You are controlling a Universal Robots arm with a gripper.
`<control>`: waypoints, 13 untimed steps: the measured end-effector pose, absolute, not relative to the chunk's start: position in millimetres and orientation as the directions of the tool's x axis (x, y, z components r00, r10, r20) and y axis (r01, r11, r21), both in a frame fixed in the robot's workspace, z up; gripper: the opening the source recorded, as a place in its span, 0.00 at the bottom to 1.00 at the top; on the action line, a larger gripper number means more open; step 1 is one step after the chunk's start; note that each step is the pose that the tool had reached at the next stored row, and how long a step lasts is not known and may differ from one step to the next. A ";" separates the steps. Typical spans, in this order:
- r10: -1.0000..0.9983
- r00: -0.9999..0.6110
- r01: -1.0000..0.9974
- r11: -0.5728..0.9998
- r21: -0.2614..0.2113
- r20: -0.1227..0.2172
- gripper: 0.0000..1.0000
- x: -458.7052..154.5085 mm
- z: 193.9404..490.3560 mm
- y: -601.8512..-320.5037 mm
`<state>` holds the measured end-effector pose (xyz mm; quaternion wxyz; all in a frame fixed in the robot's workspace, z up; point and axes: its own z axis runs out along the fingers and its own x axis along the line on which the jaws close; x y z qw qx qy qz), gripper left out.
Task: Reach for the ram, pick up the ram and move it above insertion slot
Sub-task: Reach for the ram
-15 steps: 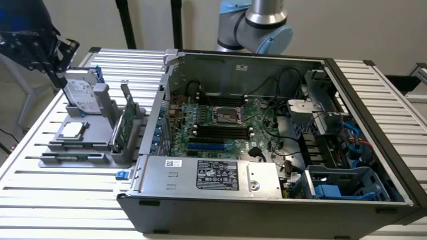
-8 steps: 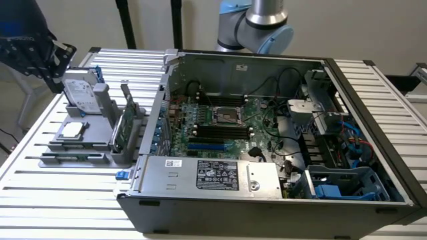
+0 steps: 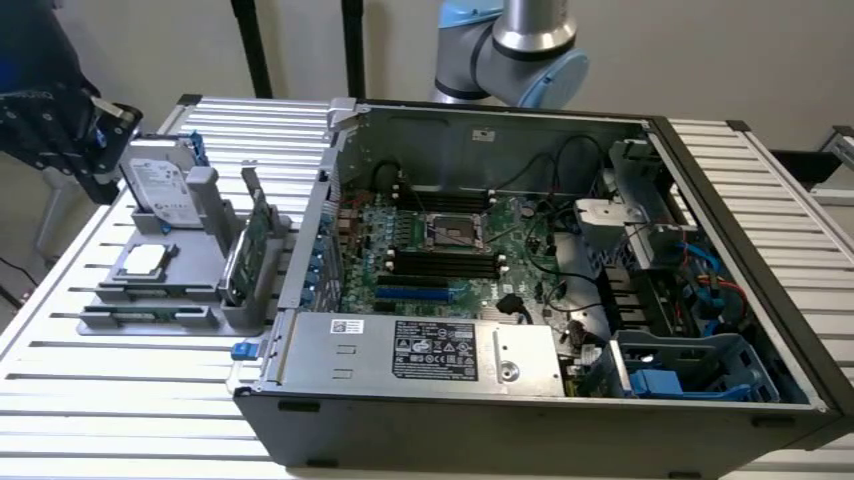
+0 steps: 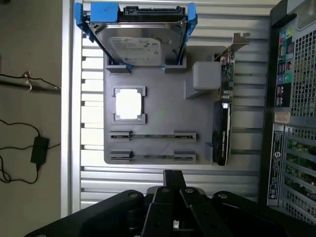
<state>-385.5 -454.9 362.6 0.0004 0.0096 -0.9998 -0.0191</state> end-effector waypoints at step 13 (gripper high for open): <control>-0.202 -0.979 -0.201 0.979 0.038 0.000 0.11 -385.7 362.3 -457.2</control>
